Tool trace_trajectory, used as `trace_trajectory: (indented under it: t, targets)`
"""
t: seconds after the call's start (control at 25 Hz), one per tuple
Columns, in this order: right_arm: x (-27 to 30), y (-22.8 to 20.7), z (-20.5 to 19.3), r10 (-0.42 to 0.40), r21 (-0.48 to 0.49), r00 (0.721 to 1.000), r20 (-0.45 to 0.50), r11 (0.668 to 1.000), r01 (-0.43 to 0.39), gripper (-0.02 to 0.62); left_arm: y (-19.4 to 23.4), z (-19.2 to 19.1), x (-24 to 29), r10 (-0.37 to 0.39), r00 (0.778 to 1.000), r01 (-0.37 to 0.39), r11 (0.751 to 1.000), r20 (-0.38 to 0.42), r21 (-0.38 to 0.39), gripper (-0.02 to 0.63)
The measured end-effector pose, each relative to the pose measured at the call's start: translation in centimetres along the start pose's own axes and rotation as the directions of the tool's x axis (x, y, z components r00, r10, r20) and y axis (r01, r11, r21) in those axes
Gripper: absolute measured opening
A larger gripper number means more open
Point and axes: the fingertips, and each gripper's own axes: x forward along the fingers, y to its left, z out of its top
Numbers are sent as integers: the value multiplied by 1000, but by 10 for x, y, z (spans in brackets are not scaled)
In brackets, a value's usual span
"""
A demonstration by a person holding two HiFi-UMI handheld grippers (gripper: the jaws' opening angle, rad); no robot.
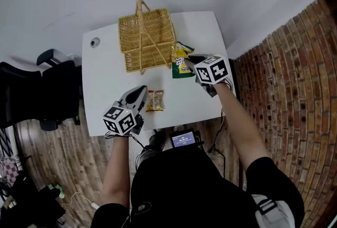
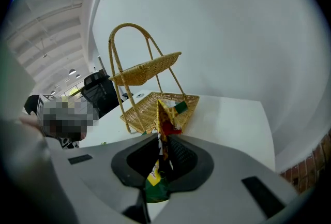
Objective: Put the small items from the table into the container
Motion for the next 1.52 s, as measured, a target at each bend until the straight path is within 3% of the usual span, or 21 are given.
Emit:
trace_trajectory:
  t: [0.92,1.52]
  targets:
    - [59,-35,57,10,-56,1000,9,998,-9,52,32,25,30,46,999,-45,999,-29,23,9]
    - [108,-11,47,13,-133,998,-55,991,-20,52,47,17,19,76,997,-77,997,-27,-6,9]
